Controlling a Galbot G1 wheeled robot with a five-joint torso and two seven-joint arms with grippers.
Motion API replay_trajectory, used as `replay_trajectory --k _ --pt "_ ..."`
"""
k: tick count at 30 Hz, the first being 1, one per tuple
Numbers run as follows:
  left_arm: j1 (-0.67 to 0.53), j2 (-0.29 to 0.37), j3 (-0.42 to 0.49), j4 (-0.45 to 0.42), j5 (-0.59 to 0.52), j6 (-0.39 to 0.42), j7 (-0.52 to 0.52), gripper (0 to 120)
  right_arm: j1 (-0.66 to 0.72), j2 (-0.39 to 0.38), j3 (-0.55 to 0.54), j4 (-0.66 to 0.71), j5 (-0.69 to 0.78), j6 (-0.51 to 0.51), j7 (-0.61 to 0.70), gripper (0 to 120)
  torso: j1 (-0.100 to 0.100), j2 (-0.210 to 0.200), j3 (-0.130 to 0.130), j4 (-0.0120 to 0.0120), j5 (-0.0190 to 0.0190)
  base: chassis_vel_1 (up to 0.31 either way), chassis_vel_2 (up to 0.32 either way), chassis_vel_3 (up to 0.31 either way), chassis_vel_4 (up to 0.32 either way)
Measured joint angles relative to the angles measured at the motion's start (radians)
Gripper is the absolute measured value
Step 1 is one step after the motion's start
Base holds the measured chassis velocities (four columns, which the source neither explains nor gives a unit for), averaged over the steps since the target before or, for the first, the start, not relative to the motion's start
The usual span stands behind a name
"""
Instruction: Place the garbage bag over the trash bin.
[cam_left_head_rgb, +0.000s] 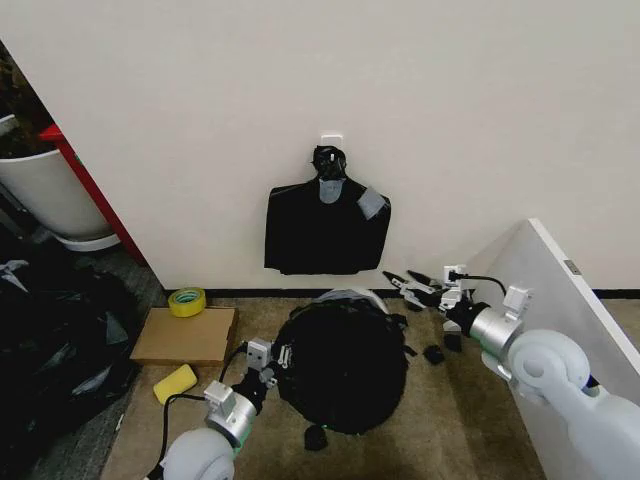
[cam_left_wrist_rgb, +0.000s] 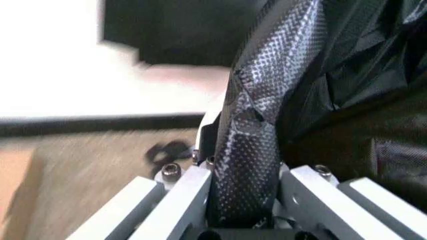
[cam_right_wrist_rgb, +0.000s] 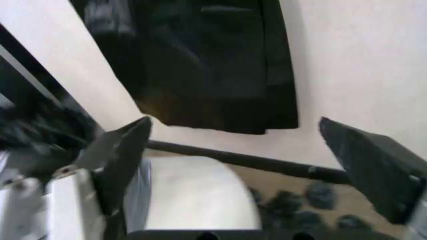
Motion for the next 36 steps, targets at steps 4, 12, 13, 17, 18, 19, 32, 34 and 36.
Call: replay_trajectory --k 4,12,13,17,18,19,32,34,36 --pt "0.007 -0.013 -0.008 -0.009 -0.076 0.057 -0.059 0 -0.045 0.046 0.005 0.053 -0.146 0.022 0.000 100 0.000 0.000 0.000 0.0014 0.0002 0.000 0.000 0.000 0.000" --pt "-0.045 -0.035 -0.007 -0.039 -0.380 0.225 -0.218 0 -0.168 0.187 0.051 0.160 -0.340 0.136 0.062 100 0.000 0.000 0.000 0.0006 -0.0001 0.000 0.000 0.000 0.000" --pt "-0.050 -0.036 -0.008 -0.037 -0.413 0.239 -0.234 0 -0.196 0.222 0.054 0.184 -0.366 0.150 0.069 100 0.000 0.000 0.000 0.0006 -0.0002 0.000 0.000 0.000 0.000" --pt "-0.061 -0.040 -0.010 -0.020 -0.498 0.300 -0.317 0 -0.259 0.303 0.044 0.197 -0.481 0.256 0.093 100 0.000 0.000 0.000 0.0006 -0.0001 0.000 0.000 0.000 0.000" --pt "-0.064 -0.043 -0.008 -0.016 -0.511 0.313 -0.334 0 -0.272 0.327 0.043 0.189 -0.522 0.299 0.103 100 0.000 0.000 0.000 0.0010 -0.0003 0.000 0.000 0.000 0.000" --pt "-0.064 -0.043 -0.008 -0.016 -0.511 0.313 -0.334 0 -0.272 0.327 0.043 0.189 -0.522 0.299 0.103 100 0.000 0.000 0.000 0.0010 -0.0003 0.000 0.000 0.000 0.000" --pt "-0.102 -0.039 0.018 0.036 -0.545 0.366 -0.380 0 -0.369 0.453 0.031 0.163 -0.743 0.486 0.126 100 0.000 0.000 0.000 0.0010 0.0001 0.000 0.000 0.000 0.000" --pt "-0.105 -0.044 0.018 0.043 -0.544 0.366 -0.381 0 -0.366 0.452 0.032 0.163 -0.734 0.484 0.124 100 0.000 0.000 0.000 0.0010 0.0002 0.000 0.000 0.000 0.000" --pt "-0.106 -0.051 0.017 0.047 -0.548 0.365 -0.384 0 -0.366 0.451 0.030 0.164 -0.720 0.477 0.124 100 0.000 0.000 0.000 0.0009 0.0005 0.000 0.000 0.000 0.000"
